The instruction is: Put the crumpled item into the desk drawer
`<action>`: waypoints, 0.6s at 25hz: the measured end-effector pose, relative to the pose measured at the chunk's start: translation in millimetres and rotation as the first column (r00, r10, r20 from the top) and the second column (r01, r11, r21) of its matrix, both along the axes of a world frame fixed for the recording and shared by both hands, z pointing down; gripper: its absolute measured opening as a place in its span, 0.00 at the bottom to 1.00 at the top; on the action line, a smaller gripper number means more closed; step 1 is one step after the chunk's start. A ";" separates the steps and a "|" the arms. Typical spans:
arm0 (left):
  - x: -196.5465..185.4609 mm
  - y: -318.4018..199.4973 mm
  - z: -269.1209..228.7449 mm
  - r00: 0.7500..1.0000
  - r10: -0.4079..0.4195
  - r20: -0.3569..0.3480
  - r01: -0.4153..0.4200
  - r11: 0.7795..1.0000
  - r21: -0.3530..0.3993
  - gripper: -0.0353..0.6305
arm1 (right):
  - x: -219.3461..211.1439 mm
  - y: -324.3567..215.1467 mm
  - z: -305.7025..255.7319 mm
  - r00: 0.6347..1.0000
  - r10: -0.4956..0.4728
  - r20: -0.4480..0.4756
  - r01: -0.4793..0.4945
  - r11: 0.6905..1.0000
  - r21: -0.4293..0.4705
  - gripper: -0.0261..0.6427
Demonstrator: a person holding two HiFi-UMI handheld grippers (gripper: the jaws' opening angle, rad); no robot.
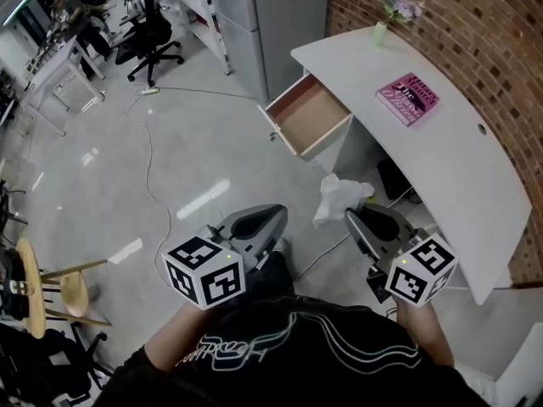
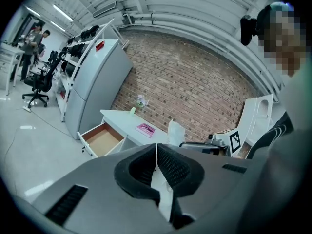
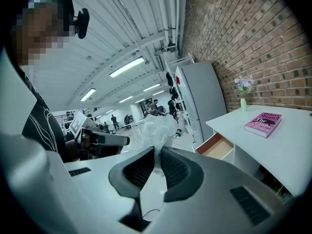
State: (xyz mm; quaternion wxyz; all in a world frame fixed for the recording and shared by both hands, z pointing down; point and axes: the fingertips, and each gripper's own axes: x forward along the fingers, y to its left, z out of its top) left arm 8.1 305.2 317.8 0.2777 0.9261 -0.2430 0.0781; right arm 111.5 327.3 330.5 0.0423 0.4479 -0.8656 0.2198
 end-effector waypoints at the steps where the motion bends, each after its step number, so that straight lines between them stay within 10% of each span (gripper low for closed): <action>1: -2.7 -20.3 5.2 1.000 0.005 0.000 -0.005 1.000 -0.017 0.09 | -3.6 -19.5 4.4 1.000 0.003 -0.004 -0.003 1.000 -0.016 0.13; 15: -37.0 -256.9 110.5 0.998 0.068 0.003 -0.067 0.978 -0.196 0.09 | -33.5 -246.4 82.7 0.997 0.046 -0.057 -0.056 0.980 -0.193 0.13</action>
